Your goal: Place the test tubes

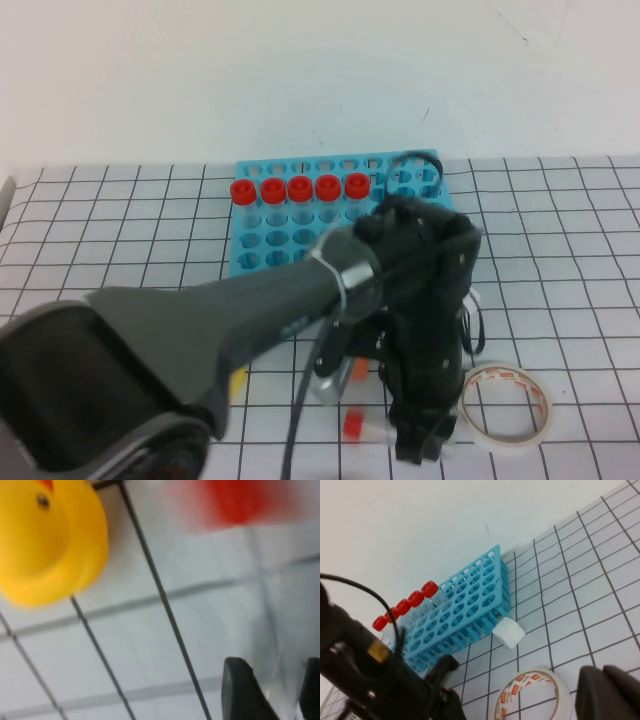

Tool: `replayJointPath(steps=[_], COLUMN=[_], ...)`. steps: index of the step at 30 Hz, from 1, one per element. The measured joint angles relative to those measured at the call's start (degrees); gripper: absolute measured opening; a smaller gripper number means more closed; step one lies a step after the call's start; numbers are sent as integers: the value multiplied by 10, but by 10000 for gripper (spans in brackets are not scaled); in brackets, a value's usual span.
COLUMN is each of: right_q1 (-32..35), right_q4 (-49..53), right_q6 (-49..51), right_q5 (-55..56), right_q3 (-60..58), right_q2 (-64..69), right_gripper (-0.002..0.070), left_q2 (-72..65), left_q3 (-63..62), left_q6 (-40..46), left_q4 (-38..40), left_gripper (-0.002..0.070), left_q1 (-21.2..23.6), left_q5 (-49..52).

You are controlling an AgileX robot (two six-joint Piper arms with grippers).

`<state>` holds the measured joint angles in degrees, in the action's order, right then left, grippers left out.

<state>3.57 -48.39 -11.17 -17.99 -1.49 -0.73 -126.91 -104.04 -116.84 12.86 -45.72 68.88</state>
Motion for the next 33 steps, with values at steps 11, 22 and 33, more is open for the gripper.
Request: replayJointPath(steps=[11, 22, 33], right_q1=[0, 0, 0], right_q4=[-4, -9, -10], right_q6=[-9, -13, -13], right_q5=[0, 0, 0], right_q3=[0, 0, 0], right_q2=[0, 0, 0], right_gripper=[-1, -1, -1], left_q2=[-17, -14, -14], left_q3=[0, 0, 0], left_q6=[109, 509, 1030], left_q4=[-29, -157, -144], left_gripper=[216, 216, 216], left_q1=[0, -1, -1], left_q5=[5, 5, 2])
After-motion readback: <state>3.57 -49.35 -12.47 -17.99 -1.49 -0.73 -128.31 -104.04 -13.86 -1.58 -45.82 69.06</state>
